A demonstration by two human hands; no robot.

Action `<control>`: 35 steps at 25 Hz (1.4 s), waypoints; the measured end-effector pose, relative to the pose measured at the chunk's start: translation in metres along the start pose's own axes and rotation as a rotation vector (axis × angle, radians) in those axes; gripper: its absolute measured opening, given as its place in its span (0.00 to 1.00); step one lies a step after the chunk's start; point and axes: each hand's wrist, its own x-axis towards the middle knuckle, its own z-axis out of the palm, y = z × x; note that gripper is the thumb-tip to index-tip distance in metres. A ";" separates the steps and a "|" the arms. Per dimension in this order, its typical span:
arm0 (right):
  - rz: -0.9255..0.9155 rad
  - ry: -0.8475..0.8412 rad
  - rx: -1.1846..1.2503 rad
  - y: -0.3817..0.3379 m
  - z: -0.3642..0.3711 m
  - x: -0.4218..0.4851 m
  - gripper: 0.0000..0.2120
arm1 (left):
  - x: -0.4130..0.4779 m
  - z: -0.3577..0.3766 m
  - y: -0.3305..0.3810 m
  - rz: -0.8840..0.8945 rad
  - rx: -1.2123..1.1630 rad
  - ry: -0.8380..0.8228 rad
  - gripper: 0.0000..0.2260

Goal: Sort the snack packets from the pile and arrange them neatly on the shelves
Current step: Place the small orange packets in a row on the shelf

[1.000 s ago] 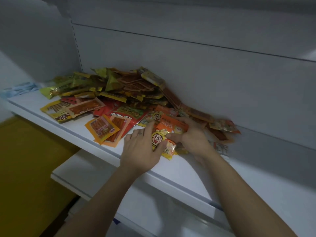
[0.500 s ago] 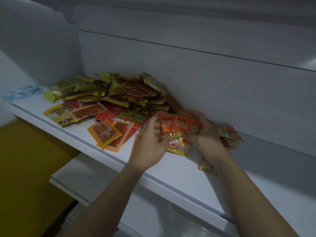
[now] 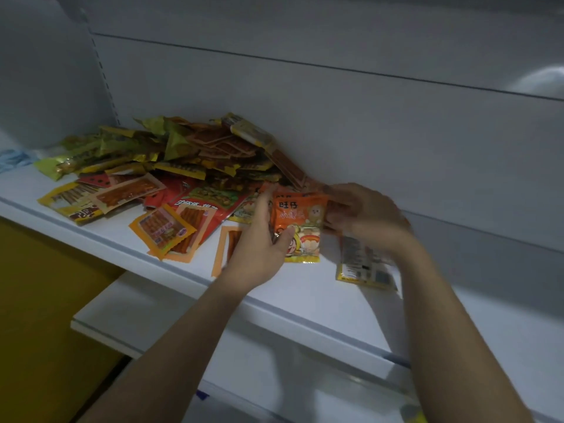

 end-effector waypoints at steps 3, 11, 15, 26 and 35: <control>0.210 -0.080 -0.489 0.008 -0.016 -0.017 0.28 | 0.000 0.003 0.004 0.013 0.074 0.036 0.34; 0.130 -0.124 -0.151 0.016 -0.026 -0.024 0.06 | 0.007 0.035 0.012 0.017 0.067 0.148 0.35; 0.191 -0.064 0.738 0.018 -0.027 -0.008 0.18 | 0.018 0.031 0.005 -0.123 -0.104 0.218 0.33; 0.035 -0.010 0.429 0.015 0.055 0.012 0.18 | 0.018 0.024 0.008 -0.148 -0.231 0.189 0.21; -0.035 -0.085 0.417 0.008 0.065 0.007 0.07 | 0.012 0.030 0.008 -0.085 -0.059 0.130 0.31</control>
